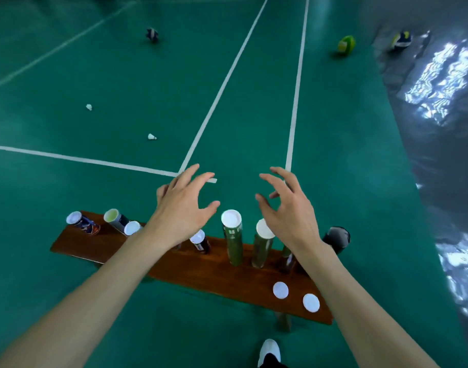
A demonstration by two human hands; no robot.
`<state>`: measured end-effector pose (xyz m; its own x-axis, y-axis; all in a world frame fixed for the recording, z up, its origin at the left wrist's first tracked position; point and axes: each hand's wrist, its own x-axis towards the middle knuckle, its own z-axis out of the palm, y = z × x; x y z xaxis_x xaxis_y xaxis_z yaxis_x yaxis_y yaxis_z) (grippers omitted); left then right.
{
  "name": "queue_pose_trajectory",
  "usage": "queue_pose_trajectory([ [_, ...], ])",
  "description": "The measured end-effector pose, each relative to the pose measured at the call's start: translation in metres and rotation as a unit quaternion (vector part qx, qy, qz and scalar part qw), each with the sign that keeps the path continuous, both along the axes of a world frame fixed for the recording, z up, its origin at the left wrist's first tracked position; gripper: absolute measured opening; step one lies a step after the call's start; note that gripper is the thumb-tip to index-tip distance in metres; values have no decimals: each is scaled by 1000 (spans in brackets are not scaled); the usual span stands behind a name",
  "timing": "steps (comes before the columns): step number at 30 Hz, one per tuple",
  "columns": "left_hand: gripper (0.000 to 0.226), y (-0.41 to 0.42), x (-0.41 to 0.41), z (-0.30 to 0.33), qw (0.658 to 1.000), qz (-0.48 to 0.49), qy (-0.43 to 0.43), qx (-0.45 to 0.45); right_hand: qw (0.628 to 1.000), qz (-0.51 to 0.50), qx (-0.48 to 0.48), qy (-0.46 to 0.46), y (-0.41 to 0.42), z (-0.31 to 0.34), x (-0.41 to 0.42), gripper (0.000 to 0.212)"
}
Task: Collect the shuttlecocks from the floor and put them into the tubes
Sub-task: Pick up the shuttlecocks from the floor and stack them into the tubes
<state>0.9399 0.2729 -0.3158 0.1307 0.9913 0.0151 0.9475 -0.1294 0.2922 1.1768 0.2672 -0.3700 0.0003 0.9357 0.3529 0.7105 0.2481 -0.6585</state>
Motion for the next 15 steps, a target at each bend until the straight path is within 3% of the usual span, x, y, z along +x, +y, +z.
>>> queue_pose_trajectory([
  [9, 67, -95, -221, 69, 982, 145, 55, 108, 959, 223, -4, 177, -16, 91, -229, 63],
  [15, 66, -222, -383, 100, 942, 298, 93, 126, 894, 343, -38, 287, -63, 121, -419, 38],
])
